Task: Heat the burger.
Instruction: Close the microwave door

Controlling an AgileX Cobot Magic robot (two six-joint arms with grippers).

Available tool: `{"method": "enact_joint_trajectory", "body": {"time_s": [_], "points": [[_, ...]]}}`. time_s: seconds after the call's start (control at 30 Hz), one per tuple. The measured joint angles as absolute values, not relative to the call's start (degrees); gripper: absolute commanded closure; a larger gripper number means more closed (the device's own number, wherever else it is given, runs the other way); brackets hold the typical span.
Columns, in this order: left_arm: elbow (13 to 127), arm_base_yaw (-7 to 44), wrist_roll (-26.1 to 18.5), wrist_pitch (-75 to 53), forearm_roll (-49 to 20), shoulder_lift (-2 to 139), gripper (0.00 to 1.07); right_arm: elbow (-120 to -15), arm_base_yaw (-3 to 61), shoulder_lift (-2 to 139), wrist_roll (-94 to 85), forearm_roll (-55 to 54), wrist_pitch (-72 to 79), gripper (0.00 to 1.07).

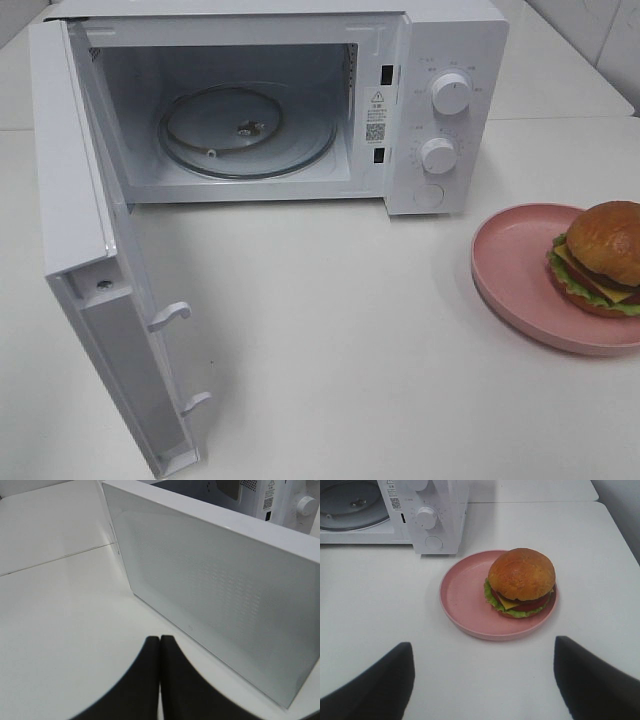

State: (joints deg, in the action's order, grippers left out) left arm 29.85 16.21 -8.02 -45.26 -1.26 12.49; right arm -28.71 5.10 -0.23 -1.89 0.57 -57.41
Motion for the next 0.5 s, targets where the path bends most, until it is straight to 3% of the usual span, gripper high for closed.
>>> {"method": "enact_joint_trajectory", "body": {"time_s": [0.5], "points": [[29.9,16.2,-8.1,-18.2,-3.3,44.6,1.06,-28.7,5.1,-0.2,-1.9,0.6,-57.4,0.34]]}}
